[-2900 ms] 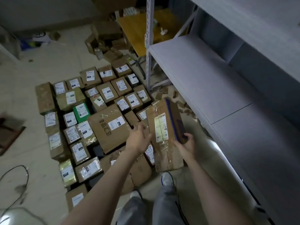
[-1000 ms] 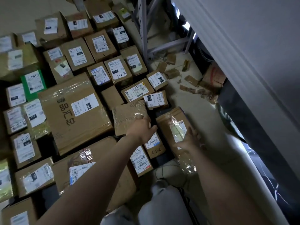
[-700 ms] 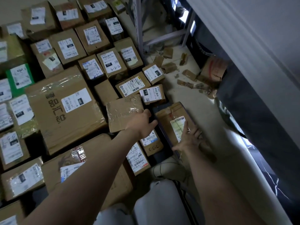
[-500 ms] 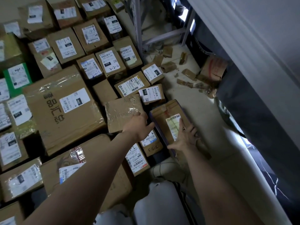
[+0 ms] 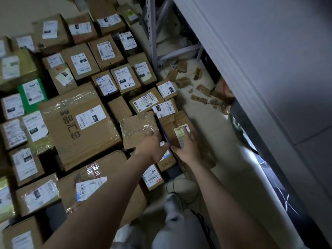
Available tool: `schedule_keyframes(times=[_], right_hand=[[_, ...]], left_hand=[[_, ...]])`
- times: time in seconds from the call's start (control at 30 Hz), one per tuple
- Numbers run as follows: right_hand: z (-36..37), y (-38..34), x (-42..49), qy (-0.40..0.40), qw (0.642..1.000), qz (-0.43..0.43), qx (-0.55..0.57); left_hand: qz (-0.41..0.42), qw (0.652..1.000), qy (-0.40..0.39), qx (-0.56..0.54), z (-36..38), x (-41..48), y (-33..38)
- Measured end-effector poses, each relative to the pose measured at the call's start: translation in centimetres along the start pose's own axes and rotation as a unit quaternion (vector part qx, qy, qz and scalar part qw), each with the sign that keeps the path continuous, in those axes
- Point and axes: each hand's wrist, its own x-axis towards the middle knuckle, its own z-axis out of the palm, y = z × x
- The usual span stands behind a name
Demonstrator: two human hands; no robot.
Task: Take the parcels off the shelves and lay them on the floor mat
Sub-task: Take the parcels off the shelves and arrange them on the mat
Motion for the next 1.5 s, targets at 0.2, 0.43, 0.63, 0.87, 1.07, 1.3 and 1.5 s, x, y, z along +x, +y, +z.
schedule_keyframes(times=[0.2,0.43,0.63,0.87,1.07,1.3,1.5], right_hand=[[-8.1,-7.9,-10.9,0.184,0.971,-0.056,0.143],[-15.8,-15.2,-24.5,0.312,0.918,-0.053,0.238],[-18.5,-21.8,-34.5,0.407,0.859,-0.026,0.311],[-20.8,-28.5,-40.1,0.383,0.869,-0.050,0.309],[-25.9,-33.0,-43.1,0.462,0.822,-0.117,0.313],[-34.7,-35.1,-47.1,0.538,0.759,-0.181,0.319],[-44.8,-34.3,-50.8,0.630,0.678,-0.222,0.306]], left_hand=[[-0.010,0.998,-0.004,-0.056,-5.4,-7.6,2.8],[-0.019,0.991,0.031,-0.128,-12.9,-17.4,4.8],[-0.024,0.983,0.063,-0.171,-16.8,-25.7,4.7],[-0.013,0.966,0.140,-0.218,-22.5,-30.9,4.3],[0.084,0.945,0.215,-0.233,-29.5,-33.4,8.0],[0.232,0.907,0.269,-0.225,-37.6,-36.5,18.5],[0.348,0.867,0.282,-0.220,-40.3,-39.3,30.5]])
